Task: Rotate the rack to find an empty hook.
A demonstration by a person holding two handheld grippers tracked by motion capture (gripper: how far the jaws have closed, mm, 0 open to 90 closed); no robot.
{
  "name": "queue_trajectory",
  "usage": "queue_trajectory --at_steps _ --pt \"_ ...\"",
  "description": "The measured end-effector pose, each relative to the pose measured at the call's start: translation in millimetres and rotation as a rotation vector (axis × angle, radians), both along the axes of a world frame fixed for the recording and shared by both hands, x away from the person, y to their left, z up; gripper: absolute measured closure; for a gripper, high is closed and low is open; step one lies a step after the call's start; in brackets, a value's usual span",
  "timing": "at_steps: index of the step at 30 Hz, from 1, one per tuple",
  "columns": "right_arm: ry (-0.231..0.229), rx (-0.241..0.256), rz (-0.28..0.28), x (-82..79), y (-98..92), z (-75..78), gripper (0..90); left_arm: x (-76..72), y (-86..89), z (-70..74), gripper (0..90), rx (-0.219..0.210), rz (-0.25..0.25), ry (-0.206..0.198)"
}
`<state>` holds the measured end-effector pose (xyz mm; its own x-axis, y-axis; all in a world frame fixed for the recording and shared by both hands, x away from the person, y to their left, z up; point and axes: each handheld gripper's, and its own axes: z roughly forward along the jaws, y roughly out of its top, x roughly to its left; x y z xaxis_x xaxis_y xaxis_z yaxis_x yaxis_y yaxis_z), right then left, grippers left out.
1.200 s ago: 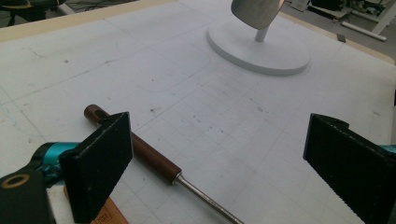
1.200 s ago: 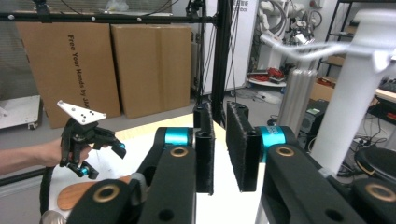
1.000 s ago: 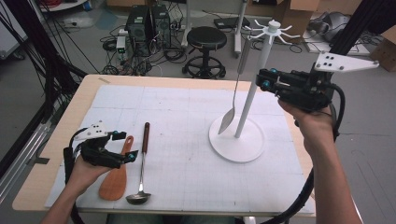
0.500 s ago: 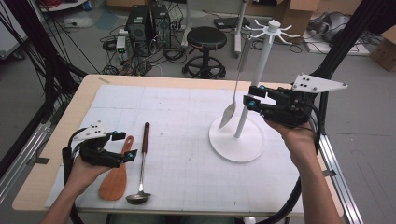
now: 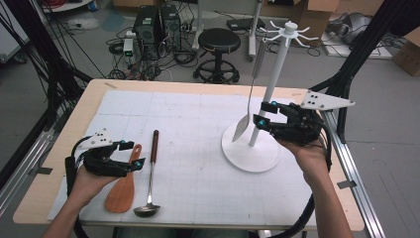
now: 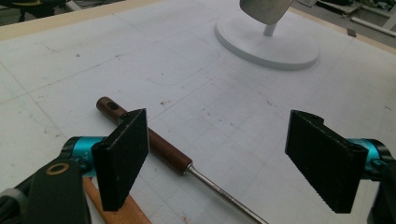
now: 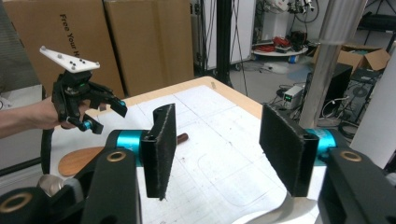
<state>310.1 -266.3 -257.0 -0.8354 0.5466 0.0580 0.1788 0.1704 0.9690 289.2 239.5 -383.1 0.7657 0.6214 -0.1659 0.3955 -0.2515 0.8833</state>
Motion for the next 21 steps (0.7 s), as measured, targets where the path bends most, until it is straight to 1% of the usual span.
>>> queue_trajectory --at_steps 3,7,9,14,17,21 --pt "0.011 -0.004 0.002 -0.3 0.6 -6.1 43.0 0.0 -0.1 -0.2 24.8 0.005 0.003 -0.005" --pt "0.027 -0.003 0.004 -0.1 1.3 -15.5 41.7 -0.2 0.3 -0.2 25.2 0.007 0.005 -0.005" --pt "0.035 -0.003 0.004 -0.3 2.0 -19.4 41.1 -0.3 0.4 -0.4 25.6 0.001 0.007 -0.004" --pt "0.052 -0.004 0.005 -0.8 3.2 -30.1 39.8 -0.2 0.9 -0.5 26.3 0.007 0.005 -0.005" --pt "0.060 -0.009 0.004 -1.3 3.5 -35.4 39.5 -0.2 1.3 -0.4 27.5 0.006 0.003 -0.007" --pt "0.059 -0.008 0.006 -2.6 3.2 -41.9 39.2 -0.2 1.4 -0.6 27.9 0.008 0.002 -0.008"
